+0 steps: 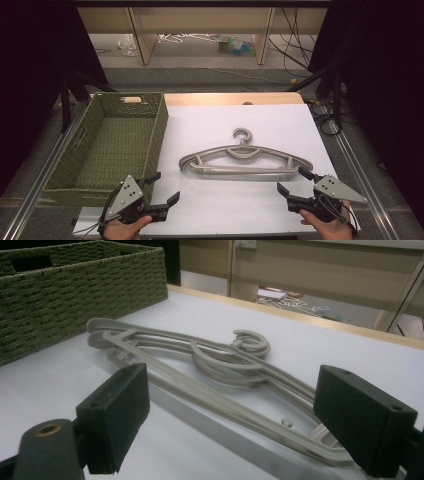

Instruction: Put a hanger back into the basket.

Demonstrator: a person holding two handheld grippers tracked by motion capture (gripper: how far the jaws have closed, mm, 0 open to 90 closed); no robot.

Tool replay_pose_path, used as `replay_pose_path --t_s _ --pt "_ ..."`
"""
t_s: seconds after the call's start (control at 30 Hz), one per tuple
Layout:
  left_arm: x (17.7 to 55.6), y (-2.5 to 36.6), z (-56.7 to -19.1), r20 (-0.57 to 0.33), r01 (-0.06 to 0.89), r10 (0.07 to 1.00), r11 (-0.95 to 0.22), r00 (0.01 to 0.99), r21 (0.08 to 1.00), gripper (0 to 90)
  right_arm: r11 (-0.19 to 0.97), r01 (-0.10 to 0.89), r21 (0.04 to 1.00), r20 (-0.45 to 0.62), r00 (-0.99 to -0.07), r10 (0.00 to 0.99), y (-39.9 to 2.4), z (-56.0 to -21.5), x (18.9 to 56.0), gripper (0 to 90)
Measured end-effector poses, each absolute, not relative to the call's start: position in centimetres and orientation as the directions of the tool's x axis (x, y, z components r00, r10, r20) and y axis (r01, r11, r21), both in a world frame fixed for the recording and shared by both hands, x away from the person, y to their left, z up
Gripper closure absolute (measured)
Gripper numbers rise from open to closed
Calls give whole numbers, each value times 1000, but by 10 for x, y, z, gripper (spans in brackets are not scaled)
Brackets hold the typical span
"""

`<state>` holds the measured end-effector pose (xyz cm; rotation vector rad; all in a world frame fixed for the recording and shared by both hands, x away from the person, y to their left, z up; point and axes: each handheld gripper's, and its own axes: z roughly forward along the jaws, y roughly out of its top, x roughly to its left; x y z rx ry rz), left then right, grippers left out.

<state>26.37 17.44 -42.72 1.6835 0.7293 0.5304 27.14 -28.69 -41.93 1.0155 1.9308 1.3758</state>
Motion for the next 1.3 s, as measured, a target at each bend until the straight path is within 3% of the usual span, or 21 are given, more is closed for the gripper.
replay_pose_path --t_s 0.73,0.93,1.1,1.3 --pt "265 173 -428 -39 183 703 -131 710 974 159 236 266 935 -37 -587 808 -290 -416 280 153" --pt "263 173 -428 -53 196 710 -122 703 973 160 317 278 907 -85 -616 783 -296 -412 309 158" --pt "263 174 -428 -49 201 714 -131 698 971 160 375 283 883 -110 -651 751 -303 -408 339 236" --pt "264 174 -428 -34 198 713 -147 700 969 160 412 325 851 -110 -656 746 -299 -407 373 265"
